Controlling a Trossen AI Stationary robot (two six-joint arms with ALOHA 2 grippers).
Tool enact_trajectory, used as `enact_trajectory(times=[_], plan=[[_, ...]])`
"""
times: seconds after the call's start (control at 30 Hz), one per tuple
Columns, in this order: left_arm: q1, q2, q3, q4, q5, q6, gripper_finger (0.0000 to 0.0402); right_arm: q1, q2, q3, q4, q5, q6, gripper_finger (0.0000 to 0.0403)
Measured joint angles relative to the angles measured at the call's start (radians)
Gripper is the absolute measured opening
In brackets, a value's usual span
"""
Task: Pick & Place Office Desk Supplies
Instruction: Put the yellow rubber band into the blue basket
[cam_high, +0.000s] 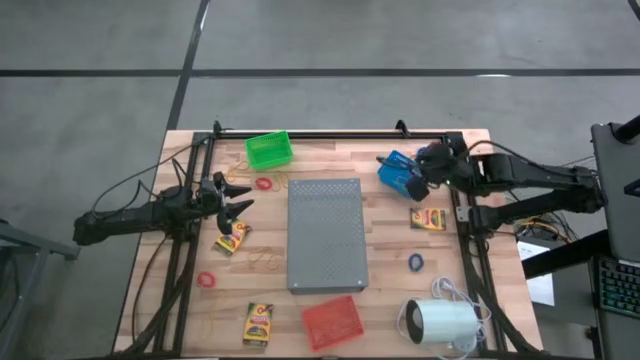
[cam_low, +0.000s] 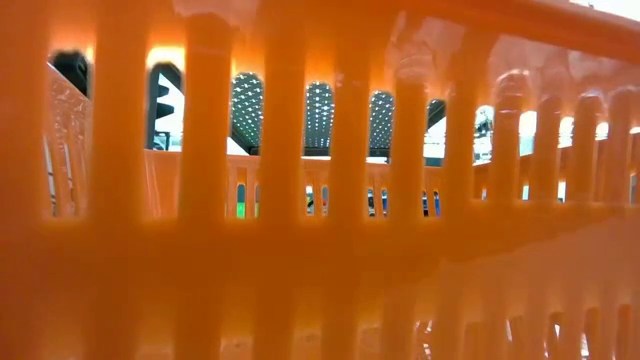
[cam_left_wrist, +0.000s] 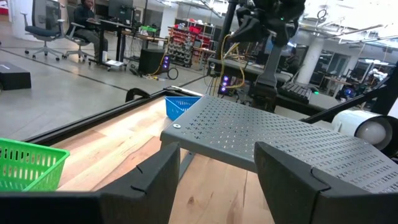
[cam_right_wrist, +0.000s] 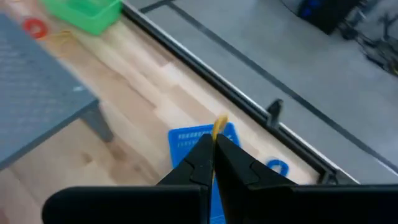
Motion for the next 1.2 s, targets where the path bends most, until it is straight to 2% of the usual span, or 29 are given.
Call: enact_trajectory(times=[0.17,0.53,0.73,0.93,1.1,1.2], plan=[[0.0,0.0,0.0,0.0,0.0,0.0,0.0212,-0.112,0.007,-0.024,0.003,-0.106,-0.05,0.0008],[0.0,0.0,0.0,0.0,0.0,0.0,0.0212,-0.292,0.064,-0.131,0.066,-0.219,-0.067,0.0008],[0.0,0.0,0.0,0.0,0.0,0.0,0.0212,-0.319,0.162,-0.134,0.077,-0.306,-0.07,0.0008],[0.0,0.0,0.0,0.0,0.0,0.0,0.0212,-0.367,0.279,-0.135,0.083,-0.335,-0.1,0.0008],[0.0,0.0,0.0,0.0,0.0,0.0,0.0212,-0.446,0.37,-0.135,0.094,-0.484,-0.134,0.0008],[0.0,0.0,0.0,0.0,0.0,0.0,0.0212,-0.485,0.413,-0.135,0.124,-0.523,-0.183,0.0008]])
